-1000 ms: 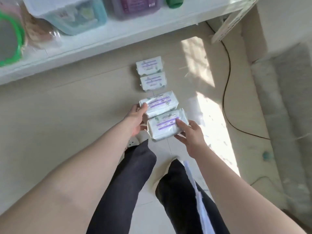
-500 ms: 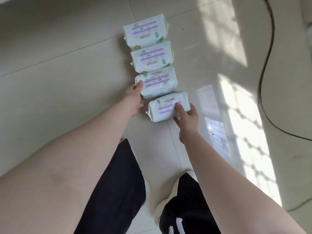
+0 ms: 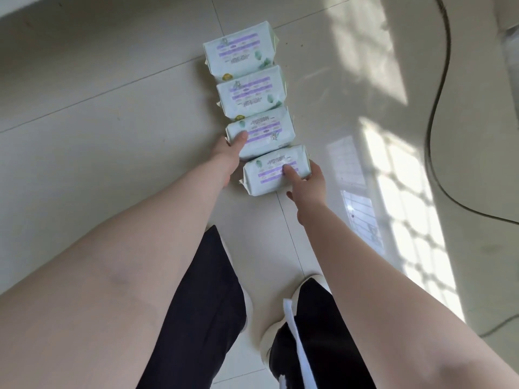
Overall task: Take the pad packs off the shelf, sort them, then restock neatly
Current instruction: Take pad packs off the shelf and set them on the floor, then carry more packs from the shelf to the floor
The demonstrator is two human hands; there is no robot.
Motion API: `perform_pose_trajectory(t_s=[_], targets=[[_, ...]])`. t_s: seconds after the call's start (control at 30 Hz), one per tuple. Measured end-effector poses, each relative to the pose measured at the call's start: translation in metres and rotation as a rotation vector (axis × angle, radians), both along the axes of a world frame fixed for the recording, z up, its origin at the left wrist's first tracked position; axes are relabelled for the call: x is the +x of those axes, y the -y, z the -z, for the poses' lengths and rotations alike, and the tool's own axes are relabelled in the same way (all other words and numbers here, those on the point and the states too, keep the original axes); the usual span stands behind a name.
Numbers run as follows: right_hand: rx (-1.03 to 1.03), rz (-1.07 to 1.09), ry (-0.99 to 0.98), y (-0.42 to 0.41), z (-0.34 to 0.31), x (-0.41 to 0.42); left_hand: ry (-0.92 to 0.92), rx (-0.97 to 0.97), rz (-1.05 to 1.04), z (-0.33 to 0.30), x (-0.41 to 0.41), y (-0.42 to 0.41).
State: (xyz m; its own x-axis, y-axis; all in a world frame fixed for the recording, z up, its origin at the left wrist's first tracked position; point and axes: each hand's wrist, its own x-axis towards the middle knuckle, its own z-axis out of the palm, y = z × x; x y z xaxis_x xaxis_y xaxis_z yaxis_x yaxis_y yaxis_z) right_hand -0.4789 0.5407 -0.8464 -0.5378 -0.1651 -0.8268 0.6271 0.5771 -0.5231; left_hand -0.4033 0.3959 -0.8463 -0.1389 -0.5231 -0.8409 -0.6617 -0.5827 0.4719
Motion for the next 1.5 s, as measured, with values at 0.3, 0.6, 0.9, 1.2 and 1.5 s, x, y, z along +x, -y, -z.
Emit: perform_pose_trajectory(t_s=[0.3,0.6,0.9,1.2,1.5], targets=[[0.196,0.004,0.033,-0.014,-0.106,-0.004,0.197,-0.038,0.272,-0.087,0.041,-0.023],[0.121,-0.415,-0.094,-0.019,-0.368,0.013,0.154,-0.236,0.95,-0.349,0.092,-0.045],[0.005,-1.097,-0.483,-0.003,-0.608,0.071,0.156,-0.528,0.812,-0.592,0.172,-0.046],[-0.075,-1.477,-0.834,0.04,-0.728,0.176,0.269,-0.73,0.706,-0.715,0.282,-0.051],[-0.162,-1.498,-0.968,0.121,-0.791,0.301,0.271,-0.844,0.54,-0.786,0.418,0.015]])
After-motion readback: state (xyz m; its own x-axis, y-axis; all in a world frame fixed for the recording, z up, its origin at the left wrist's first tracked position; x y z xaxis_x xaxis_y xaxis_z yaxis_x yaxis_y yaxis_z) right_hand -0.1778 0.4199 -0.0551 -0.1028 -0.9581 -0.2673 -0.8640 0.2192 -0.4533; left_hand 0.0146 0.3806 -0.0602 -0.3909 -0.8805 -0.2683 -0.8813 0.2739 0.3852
